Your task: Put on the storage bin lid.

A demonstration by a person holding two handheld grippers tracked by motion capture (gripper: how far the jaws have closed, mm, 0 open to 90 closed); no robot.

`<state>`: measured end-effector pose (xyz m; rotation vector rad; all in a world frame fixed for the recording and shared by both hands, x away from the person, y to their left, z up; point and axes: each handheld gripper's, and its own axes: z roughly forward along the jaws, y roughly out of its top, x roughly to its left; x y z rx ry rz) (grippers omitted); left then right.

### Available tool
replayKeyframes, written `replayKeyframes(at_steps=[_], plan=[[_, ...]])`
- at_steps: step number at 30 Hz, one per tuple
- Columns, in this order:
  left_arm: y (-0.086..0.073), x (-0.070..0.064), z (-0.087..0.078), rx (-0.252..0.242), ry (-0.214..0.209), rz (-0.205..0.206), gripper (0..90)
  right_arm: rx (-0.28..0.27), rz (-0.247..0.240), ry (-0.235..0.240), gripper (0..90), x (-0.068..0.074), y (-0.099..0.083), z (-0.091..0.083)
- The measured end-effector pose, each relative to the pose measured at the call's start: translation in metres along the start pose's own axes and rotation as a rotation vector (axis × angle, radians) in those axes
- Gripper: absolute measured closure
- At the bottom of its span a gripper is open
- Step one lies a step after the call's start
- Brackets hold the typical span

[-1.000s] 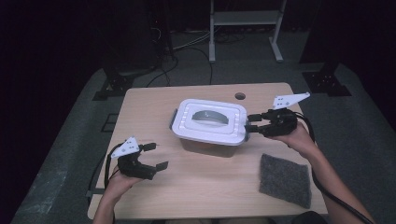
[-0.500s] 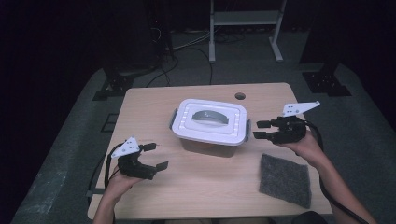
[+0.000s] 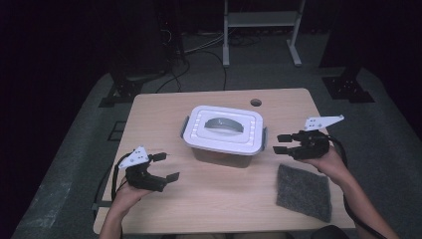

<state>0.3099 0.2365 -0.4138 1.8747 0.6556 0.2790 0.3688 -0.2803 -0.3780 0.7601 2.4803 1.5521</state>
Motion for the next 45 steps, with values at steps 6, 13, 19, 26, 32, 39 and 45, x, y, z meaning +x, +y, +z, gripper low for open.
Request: replayKeyframes(at_steps=[6,13,19,26,32,39,45], plan=[[-0.001,0.001,0.0,0.001,0.001,0.0,7.4,0.003,0.016,-0.007,40.9,-0.001,-0.011,-0.001],[-0.001,0.0,0.001,0.004,0.0,0.002,7.4,0.0,0.038,-0.011,39.1,-0.001,-0.024,-0.001],[-0.001,0.0,0.0,0.004,0.002,0.003,7.4,-0.006,0.057,-0.013,37.7,0.001,-0.035,-0.002],[-0.001,0.0,0.001,0.004,0.001,0.0,7.4,-0.015,0.083,-0.021,36.0,0.001,-0.048,-0.003],[-0.001,-0.001,0.001,0.007,0.001,0.003,7.4,-0.025,0.099,-0.026,34.4,0.002,-0.055,-0.004],[-0.001,-0.001,0.001,0.01,-0.001,0.005,7.4,-0.02,0.106,-0.033,33.4,0.005,-0.065,-0.004],[-0.001,-0.001,0.002,0.011,-0.001,0.006,7.4,-0.028,0.11,-0.04,32.7,0.009,-0.071,-0.006]])
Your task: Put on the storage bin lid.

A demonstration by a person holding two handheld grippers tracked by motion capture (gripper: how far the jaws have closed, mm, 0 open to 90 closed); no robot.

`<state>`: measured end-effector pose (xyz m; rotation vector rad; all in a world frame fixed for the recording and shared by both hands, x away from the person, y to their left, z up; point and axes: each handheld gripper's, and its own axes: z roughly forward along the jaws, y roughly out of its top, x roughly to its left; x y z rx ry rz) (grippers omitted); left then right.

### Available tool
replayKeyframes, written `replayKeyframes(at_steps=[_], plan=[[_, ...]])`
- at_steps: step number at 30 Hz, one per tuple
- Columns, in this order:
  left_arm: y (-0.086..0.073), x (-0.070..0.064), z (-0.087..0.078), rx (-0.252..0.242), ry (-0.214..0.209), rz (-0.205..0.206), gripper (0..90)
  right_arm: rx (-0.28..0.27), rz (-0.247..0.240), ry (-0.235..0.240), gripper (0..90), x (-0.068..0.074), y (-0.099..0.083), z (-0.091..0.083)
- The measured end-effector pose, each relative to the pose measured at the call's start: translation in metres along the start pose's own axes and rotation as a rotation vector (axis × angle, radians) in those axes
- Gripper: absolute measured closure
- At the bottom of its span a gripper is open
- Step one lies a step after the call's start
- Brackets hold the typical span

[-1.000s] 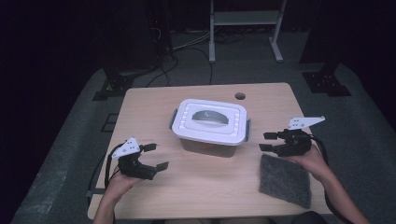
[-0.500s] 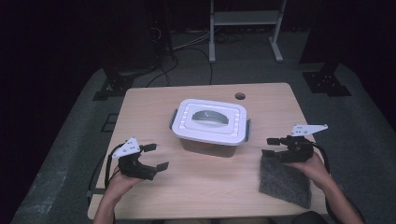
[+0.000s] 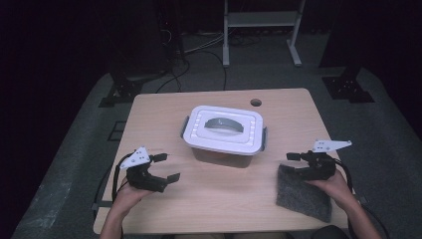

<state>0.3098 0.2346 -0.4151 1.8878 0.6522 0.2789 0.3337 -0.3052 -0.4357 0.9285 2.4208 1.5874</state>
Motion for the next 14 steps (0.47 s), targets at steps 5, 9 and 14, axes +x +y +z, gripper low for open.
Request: replayKeyframes(at_steps=[5,9,14], plan=[[0.0,0.0,0.001,-0.002,-0.003,-0.001,7.4,-0.015,0.002,-0.011,32.0,0.003,-0.004,-0.004],[0.001,-0.001,0.001,-0.004,-0.006,-0.001,7.4,-0.022,0.003,-0.025,31.1,0.006,-0.009,-0.006],[0.0,-0.001,0.002,-0.002,-0.008,-0.003,7.4,-0.04,0.007,-0.045,28.4,0.008,-0.014,-0.008]])
